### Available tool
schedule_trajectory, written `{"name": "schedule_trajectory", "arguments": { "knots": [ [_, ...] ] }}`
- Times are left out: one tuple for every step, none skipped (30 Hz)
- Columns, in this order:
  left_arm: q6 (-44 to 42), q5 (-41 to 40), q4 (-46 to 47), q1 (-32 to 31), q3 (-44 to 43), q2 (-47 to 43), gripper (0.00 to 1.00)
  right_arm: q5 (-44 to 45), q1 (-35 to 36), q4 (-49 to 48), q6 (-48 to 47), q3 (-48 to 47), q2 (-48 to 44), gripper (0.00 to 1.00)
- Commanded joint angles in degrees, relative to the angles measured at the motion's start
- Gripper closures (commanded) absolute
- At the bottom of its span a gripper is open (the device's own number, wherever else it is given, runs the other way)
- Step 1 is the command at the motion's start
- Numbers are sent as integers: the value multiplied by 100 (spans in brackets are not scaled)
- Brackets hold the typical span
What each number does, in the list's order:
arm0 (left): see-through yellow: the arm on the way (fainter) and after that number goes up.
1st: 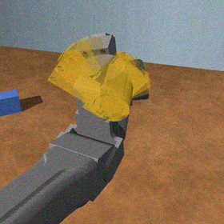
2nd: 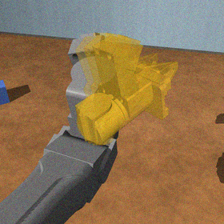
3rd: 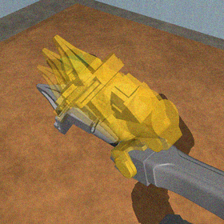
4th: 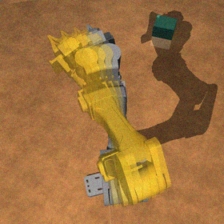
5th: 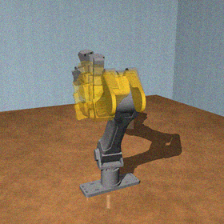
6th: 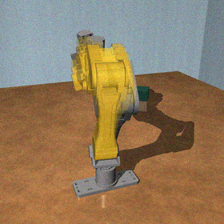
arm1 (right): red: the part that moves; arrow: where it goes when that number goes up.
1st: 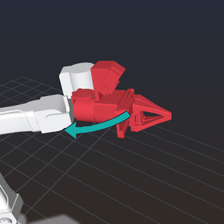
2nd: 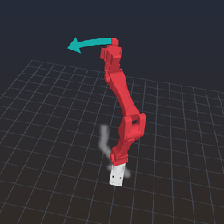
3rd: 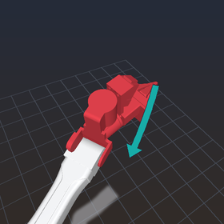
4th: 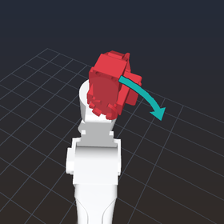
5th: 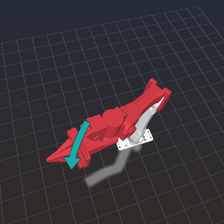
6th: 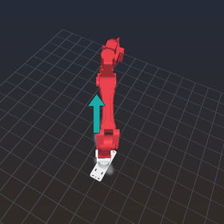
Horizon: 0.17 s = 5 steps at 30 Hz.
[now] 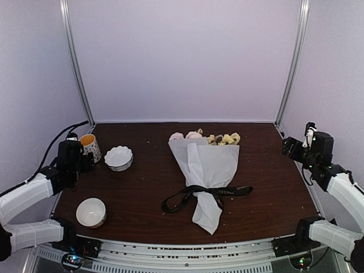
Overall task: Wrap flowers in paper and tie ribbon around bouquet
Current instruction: Reset both arms
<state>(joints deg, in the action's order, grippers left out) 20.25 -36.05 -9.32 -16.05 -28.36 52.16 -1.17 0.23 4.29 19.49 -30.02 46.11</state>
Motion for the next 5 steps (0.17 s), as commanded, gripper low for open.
{"name": "schedule_trajectory", "arguments": {
  "knots": [
    [-66,-394,758,24,234,-357,2,-19,-23,-460,-88,152,-29,0],
    [-65,-399,766,27,256,-398,2,-96,-23,-571,-101,211,-39,0],
    [-77,-409,774,26,284,-426,2,-134,-23,-688,-110,272,-62,0],
    [-94,-418,783,28,287,-434,2,-112,-23,-718,-105,306,-67,0],
    [-112,-409,789,26,287,-430,2,-66,-23,-704,-101,311,-70,0]
  ]
}}
